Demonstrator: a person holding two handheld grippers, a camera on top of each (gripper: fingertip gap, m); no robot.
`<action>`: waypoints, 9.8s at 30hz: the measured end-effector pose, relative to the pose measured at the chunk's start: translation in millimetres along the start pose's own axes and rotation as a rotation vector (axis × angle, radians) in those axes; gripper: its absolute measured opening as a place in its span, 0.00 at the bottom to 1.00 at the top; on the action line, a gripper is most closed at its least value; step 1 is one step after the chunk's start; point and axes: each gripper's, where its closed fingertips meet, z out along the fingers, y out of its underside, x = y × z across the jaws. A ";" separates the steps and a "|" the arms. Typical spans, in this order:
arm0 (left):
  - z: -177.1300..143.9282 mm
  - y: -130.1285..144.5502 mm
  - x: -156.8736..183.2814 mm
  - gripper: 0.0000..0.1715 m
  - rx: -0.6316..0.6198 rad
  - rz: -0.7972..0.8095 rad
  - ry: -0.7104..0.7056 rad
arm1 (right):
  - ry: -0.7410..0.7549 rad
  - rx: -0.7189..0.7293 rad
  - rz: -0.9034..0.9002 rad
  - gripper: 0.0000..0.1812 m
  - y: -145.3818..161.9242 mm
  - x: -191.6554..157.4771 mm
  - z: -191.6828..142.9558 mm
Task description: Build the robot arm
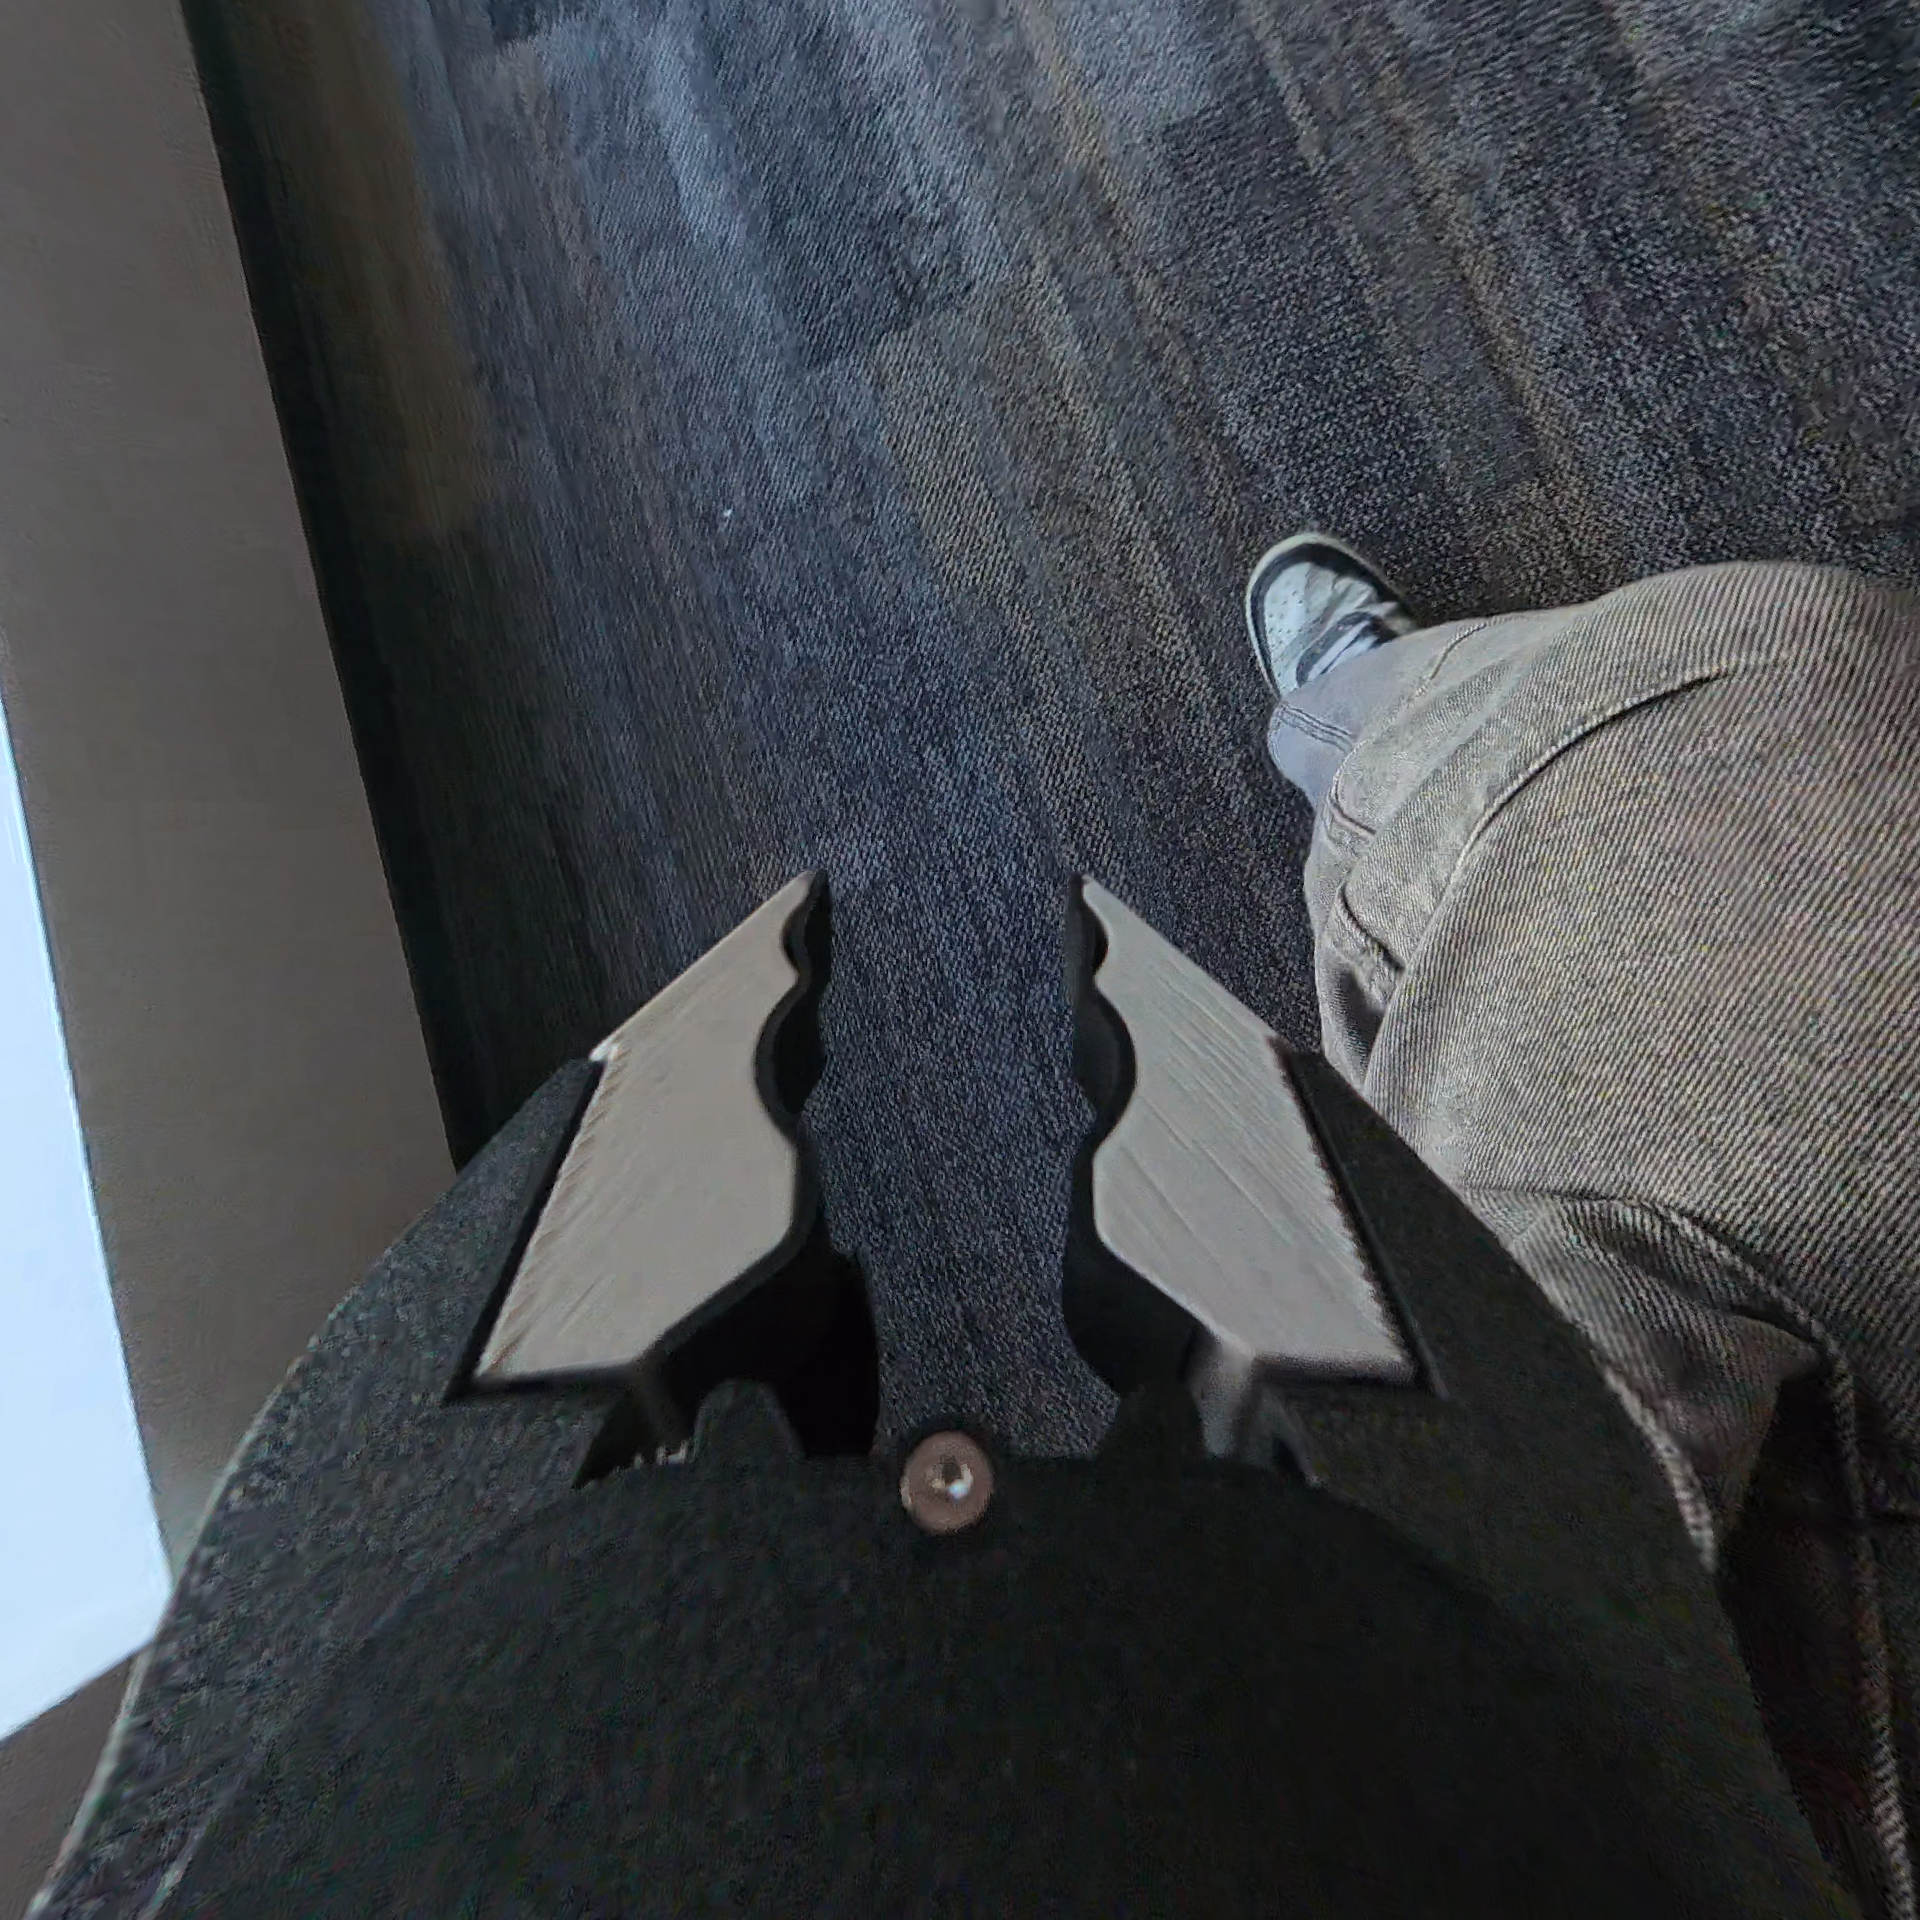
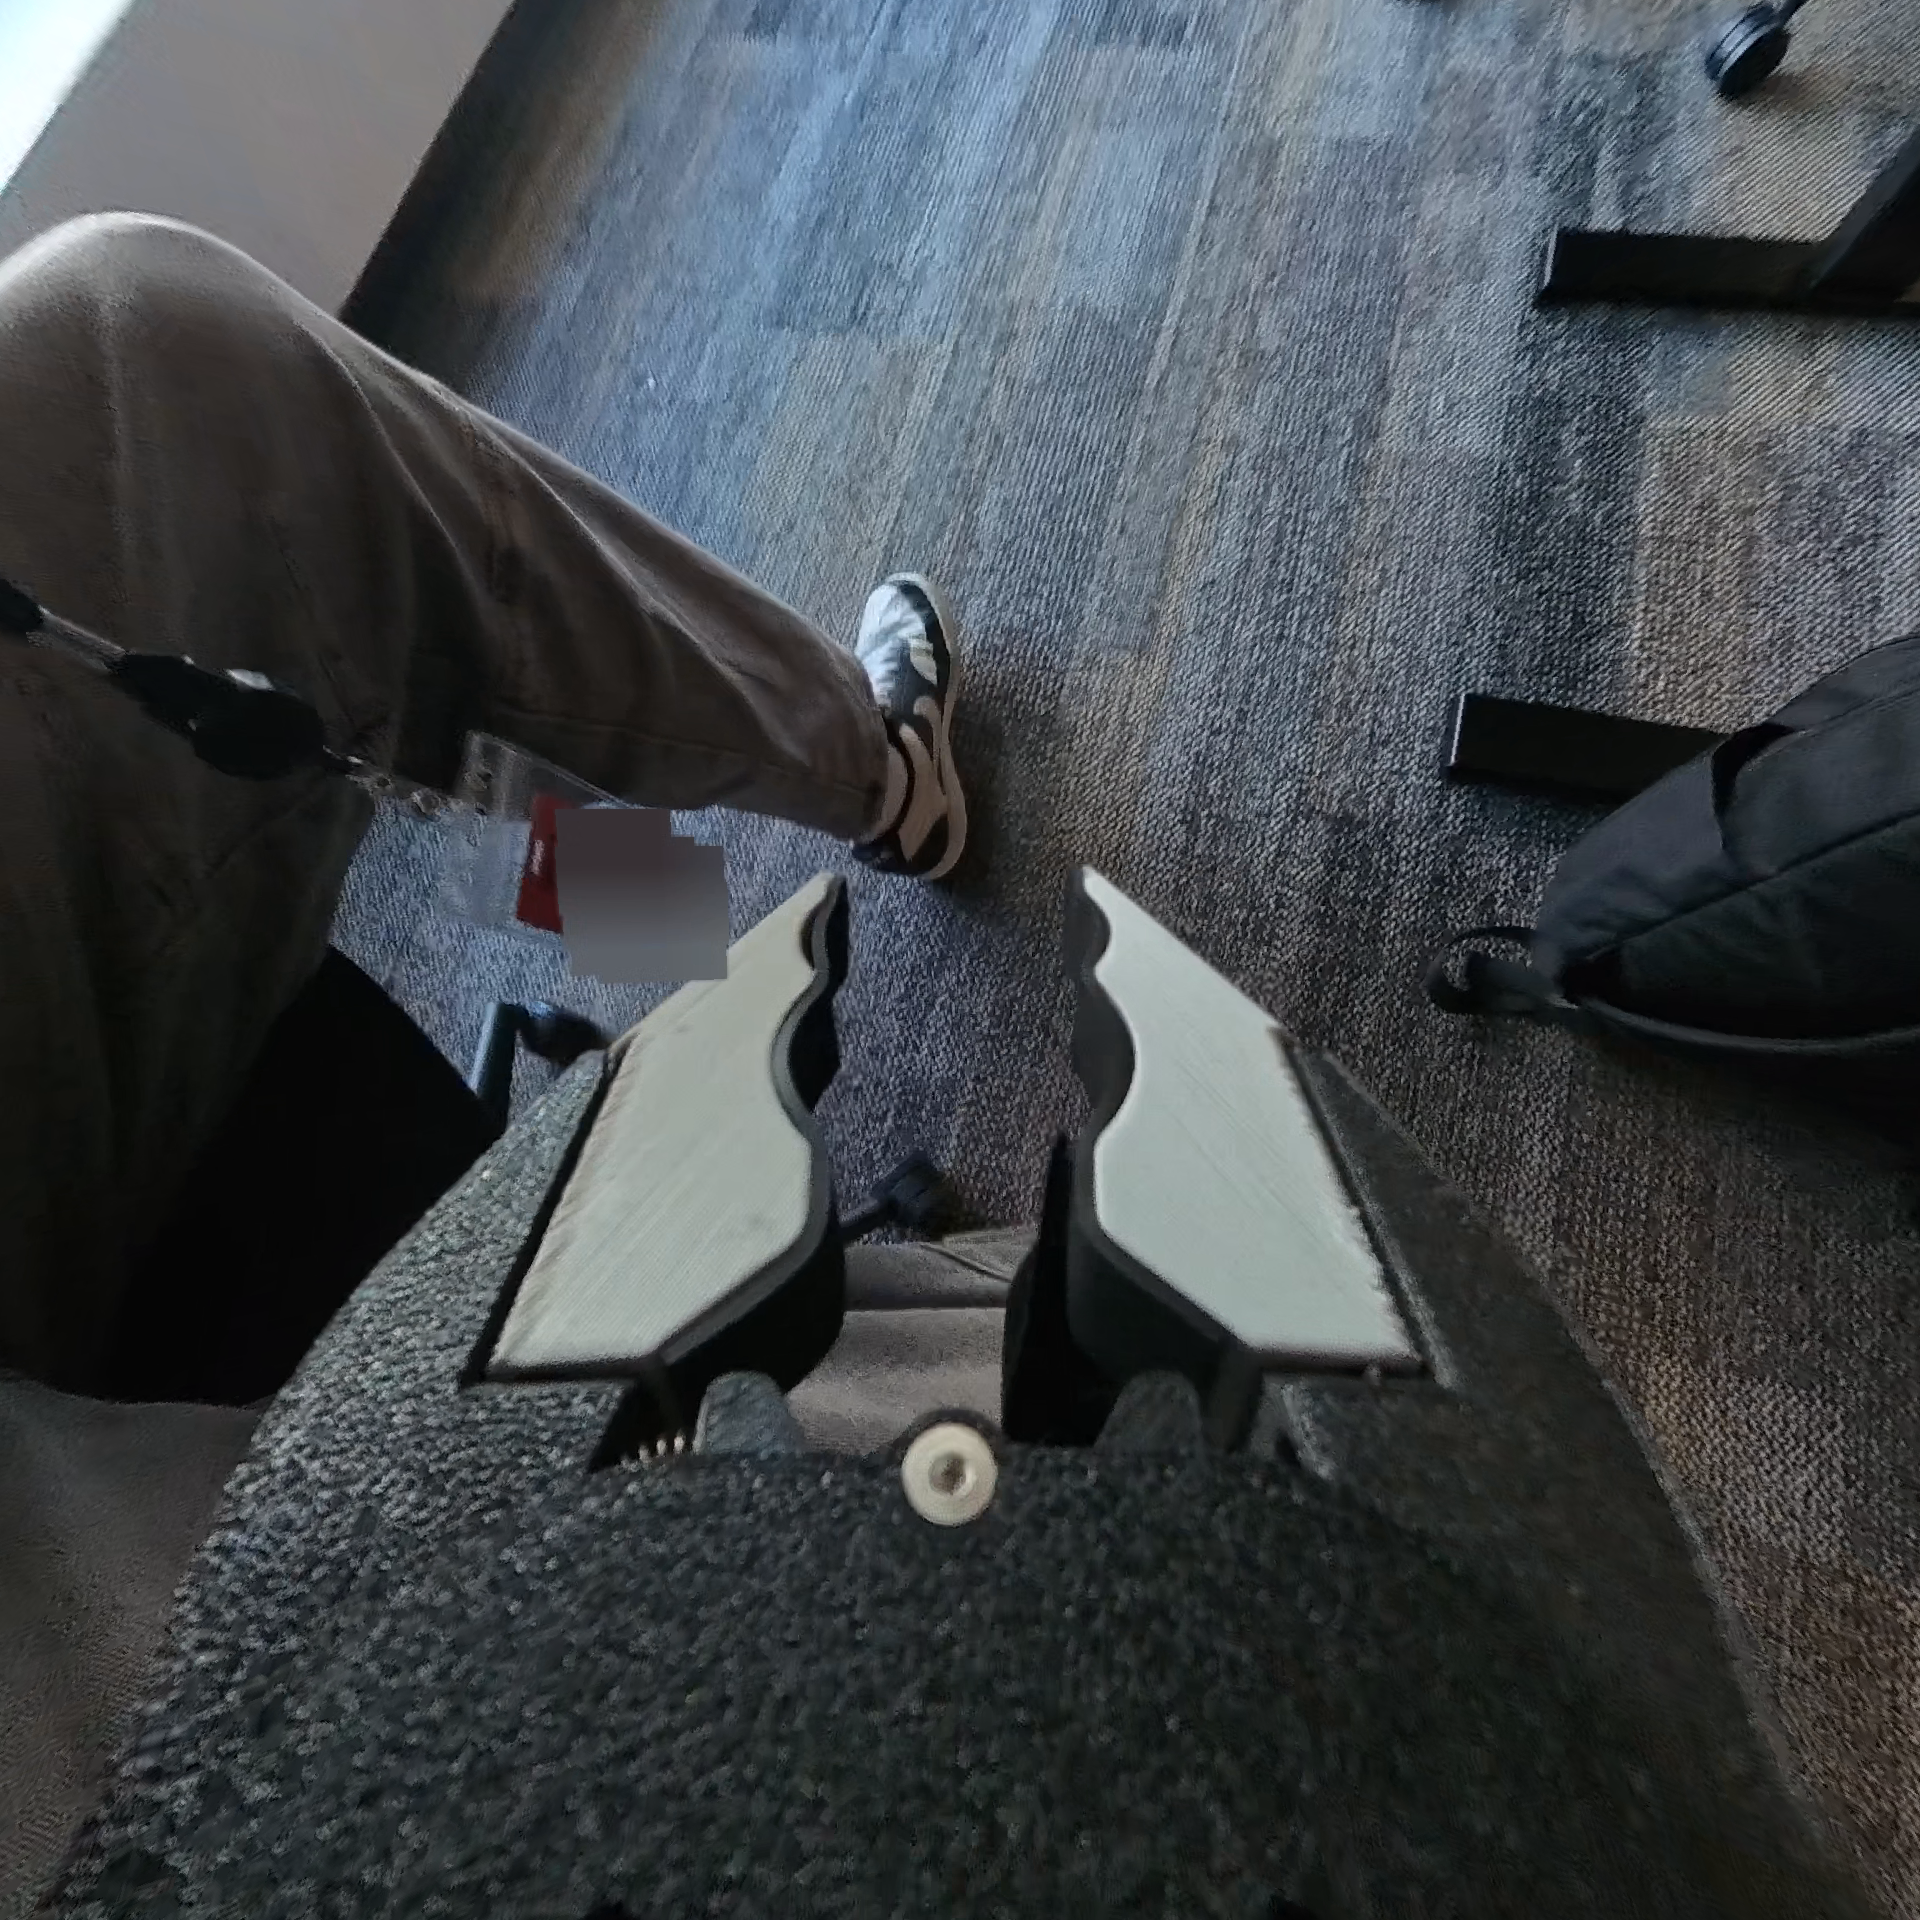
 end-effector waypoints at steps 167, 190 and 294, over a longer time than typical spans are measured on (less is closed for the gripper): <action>-17.5 -256.8 526.4 0.26 0.377 0.811 0.888 | 0.818 0.347 0.343 0.29 49.7 -19.0 -235.4; -83.8 -200.8 630.9 0.26 0.403 1.036 1.072 | 1.019 0.384 0.502 0.29 102.5 -68.2 -288.3; -173.0 -110.5 632.4 0.25 0.376 0.865 1.035 | 0.470 0.579 0.192 0.26 -70.7 20.6 -180.6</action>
